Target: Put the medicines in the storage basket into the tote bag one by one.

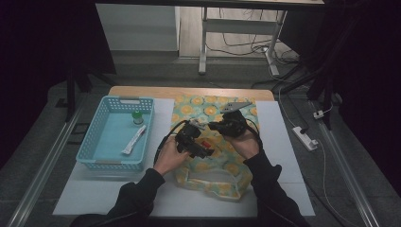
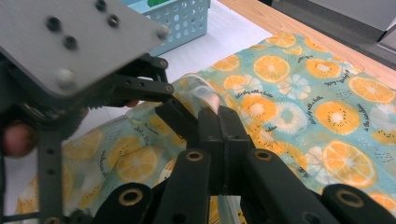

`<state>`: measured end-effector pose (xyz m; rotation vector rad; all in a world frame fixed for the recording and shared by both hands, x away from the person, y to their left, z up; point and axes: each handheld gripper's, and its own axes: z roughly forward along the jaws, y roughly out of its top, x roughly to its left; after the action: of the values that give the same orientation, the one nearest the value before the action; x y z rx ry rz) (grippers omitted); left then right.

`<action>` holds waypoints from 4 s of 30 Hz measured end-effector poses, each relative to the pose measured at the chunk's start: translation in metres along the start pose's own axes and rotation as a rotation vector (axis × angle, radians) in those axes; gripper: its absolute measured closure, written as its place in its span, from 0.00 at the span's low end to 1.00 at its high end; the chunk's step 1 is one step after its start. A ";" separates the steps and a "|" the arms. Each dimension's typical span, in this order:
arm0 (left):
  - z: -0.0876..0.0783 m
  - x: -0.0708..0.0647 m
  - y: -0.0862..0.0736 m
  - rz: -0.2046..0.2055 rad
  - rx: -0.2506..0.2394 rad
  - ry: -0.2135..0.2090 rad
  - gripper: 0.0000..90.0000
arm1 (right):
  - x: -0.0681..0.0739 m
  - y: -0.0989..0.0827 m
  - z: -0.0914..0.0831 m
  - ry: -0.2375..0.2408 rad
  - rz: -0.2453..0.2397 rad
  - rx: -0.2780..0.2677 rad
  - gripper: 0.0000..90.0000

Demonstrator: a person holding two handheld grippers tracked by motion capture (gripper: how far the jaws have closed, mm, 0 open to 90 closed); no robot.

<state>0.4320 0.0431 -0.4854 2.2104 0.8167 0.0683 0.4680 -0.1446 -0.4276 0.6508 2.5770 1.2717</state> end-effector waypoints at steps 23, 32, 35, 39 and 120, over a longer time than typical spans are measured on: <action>-0.045 0.001 -0.022 -0.015 -0.045 -0.055 0.00 | 0.000 0.000 -0.001 -0.004 -0.004 0.000 1.00; -0.061 0.006 -0.031 -0.020 -0.049 -0.025 0.00 | 0.000 0.000 -0.001 -0.004 -0.004 0.000 1.00; -0.066 0.008 -0.035 -0.029 -0.055 -0.011 0.00 | 0.000 0.000 -0.001 -0.004 -0.003 0.000 1.00; -0.073 0.012 -0.041 -0.042 -0.048 0.016 0.00 | 0.000 0.000 -0.001 -0.004 -0.004 0.001 1.00; -0.118 0.142 -0.120 -0.334 0.290 0.324 0.15 | 0.000 0.001 -0.002 0.004 -0.003 -0.002 1.00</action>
<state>0.4466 0.2615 -0.5118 2.3286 1.4452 0.1562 0.4675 -0.1456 -0.4259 0.6442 2.5789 1.2759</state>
